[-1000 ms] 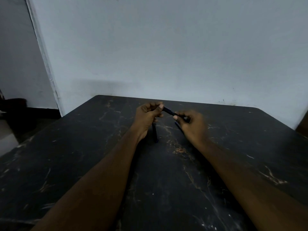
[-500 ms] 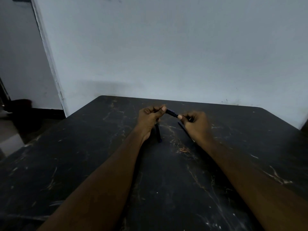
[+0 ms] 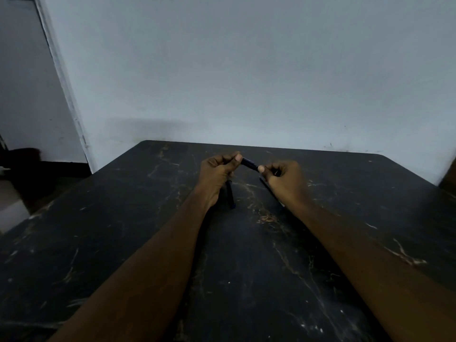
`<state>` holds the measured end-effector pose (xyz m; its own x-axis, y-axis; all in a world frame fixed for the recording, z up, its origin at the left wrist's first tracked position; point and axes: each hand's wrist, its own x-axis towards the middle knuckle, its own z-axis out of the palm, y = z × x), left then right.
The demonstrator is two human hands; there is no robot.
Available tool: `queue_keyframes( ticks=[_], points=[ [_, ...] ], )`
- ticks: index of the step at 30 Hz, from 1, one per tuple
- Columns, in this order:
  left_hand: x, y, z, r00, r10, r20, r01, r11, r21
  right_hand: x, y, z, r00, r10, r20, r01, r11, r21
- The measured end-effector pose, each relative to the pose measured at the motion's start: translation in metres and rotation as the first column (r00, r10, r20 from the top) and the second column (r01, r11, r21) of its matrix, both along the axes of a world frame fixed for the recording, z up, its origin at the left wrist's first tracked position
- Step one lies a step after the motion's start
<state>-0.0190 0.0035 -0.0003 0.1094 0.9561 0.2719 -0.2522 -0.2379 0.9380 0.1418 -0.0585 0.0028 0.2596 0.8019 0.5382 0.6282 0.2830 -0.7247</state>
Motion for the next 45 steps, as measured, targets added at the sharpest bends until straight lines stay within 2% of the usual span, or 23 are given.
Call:
queue_keyframes(
  ticks=[5,9,11,15,18,21,26,30,37,40,45],
  points=[
    [0.003,-0.002,0.003,0.999,-0.029,0.04,0.029,0.999,0.021,0.006,0.004,-0.002,0.993,-0.012,0.121,0.012,1.0,-0.005],
    [0.002,-0.005,0.007,1.0,-0.004,0.006,0.004,0.999,0.052,0.01,0.003,-0.002,0.987,0.014,0.162,-0.009,0.999,-0.032],
    [0.003,-0.004,0.007,1.0,-0.004,-0.011,0.005,0.999,0.044,0.013,0.004,0.002,0.991,0.024,0.131,-0.02,0.999,-0.03],
    [0.004,-0.002,0.007,0.999,0.038,-0.033,-0.037,0.999,0.025,0.03,0.003,0.012,0.998,-0.055,-0.036,0.056,0.998,0.007],
    [0.005,0.0,0.005,0.994,0.061,-0.091,-0.058,0.998,0.04,0.052,0.0,0.014,0.982,-0.156,-0.109,0.162,0.986,0.047],
    [0.004,0.003,0.003,0.988,0.087,-0.127,-0.084,0.996,0.031,0.07,0.003,0.013,0.947,-0.291,-0.138,0.289,0.957,-0.032],
    [0.004,0.005,-0.001,0.961,0.14,-0.238,-0.129,0.99,0.06,0.088,0.006,0.002,0.936,-0.347,-0.055,0.326,0.917,-0.229],
    [0.006,0.003,-0.001,0.94,0.153,-0.304,-0.129,0.987,0.097,0.093,0.001,-0.002,0.912,-0.41,0.028,0.397,0.859,-0.323],
    [0.007,0.003,0.0,0.922,0.176,-0.346,-0.142,0.982,0.122,0.081,-0.006,0.002,0.925,-0.373,0.076,0.377,0.873,-0.31],
    [0.007,0.003,0.0,0.915,0.207,-0.347,-0.17,0.976,0.133,0.069,-0.006,0.005,0.944,-0.286,0.163,0.325,0.883,-0.338],
    [0.005,0.003,-0.001,0.868,0.272,-0.415,-0.223,0.961,0.164,0.055,-0.006,0.007,0.92,-0.234,0.314,0.34,0.874,-0.347]
  ],
)
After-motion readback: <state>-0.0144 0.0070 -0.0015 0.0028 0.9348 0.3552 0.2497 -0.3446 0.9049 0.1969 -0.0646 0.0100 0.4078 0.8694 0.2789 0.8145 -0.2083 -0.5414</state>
